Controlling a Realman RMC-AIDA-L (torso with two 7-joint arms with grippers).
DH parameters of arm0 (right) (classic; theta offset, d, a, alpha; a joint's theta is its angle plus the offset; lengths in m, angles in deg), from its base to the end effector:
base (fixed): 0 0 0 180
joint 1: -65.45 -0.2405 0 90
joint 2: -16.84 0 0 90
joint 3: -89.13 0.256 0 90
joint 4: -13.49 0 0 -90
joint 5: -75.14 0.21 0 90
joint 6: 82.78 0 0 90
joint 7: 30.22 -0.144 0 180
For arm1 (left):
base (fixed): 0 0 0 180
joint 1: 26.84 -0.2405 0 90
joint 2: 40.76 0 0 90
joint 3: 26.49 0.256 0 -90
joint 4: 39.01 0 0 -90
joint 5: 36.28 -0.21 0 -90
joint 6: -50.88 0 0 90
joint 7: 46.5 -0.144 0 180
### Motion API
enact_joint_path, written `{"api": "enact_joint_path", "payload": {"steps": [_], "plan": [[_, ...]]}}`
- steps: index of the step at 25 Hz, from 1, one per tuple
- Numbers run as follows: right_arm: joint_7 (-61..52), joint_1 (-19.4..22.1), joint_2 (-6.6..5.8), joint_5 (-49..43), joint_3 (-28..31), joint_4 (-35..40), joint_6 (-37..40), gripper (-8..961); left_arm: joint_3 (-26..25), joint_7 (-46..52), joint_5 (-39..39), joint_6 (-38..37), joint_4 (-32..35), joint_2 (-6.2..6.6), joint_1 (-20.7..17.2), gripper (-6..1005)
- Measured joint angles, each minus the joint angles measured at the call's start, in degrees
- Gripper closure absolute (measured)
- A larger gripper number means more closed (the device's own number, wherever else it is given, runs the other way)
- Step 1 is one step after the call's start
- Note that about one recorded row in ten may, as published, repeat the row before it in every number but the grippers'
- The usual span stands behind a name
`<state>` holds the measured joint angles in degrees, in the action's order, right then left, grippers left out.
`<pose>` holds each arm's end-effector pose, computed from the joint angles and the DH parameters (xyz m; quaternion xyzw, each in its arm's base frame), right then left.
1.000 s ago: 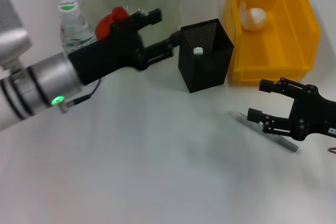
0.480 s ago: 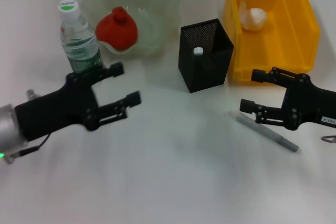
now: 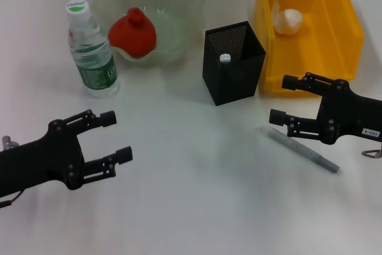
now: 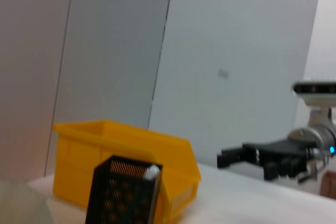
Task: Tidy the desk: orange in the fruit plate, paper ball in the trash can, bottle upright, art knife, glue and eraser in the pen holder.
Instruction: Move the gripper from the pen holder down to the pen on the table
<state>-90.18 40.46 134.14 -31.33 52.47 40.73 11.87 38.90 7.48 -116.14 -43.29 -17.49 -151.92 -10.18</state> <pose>0.2868 0.2915 -0.0004 -0.9196 0.1544 0.3207 0.1664 -0.3137 0.2471 0.0021 -0.9163 -0.1618 -0.3326 0.1535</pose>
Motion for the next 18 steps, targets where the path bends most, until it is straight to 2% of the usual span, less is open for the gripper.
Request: {"api": "enact_joint_path", "payload": {"steps": [8, 10, 18], "plan": [[-0.56, -0.07, 0.03, 0.01, -0.14, 0.0, -0.1, 137, -0.25, -0.64, -2.5, 0.1, 0.4, 0.13, 0.2, 215], [-0.71, -0.06, 0.02, 0.01, -0.15, 0.0, -0.11, 137, -0.59, -1.26, -5.59, 0.15, 0.76, 0.55, 0.55, 215], [-1.24, -0.11, -0.13, 0.09, -0.2, 0.0, -0.17, 137, -1.0, -1.29, -6.14, 0.5, 0.8, 0.99, 0.74, 215]]}}
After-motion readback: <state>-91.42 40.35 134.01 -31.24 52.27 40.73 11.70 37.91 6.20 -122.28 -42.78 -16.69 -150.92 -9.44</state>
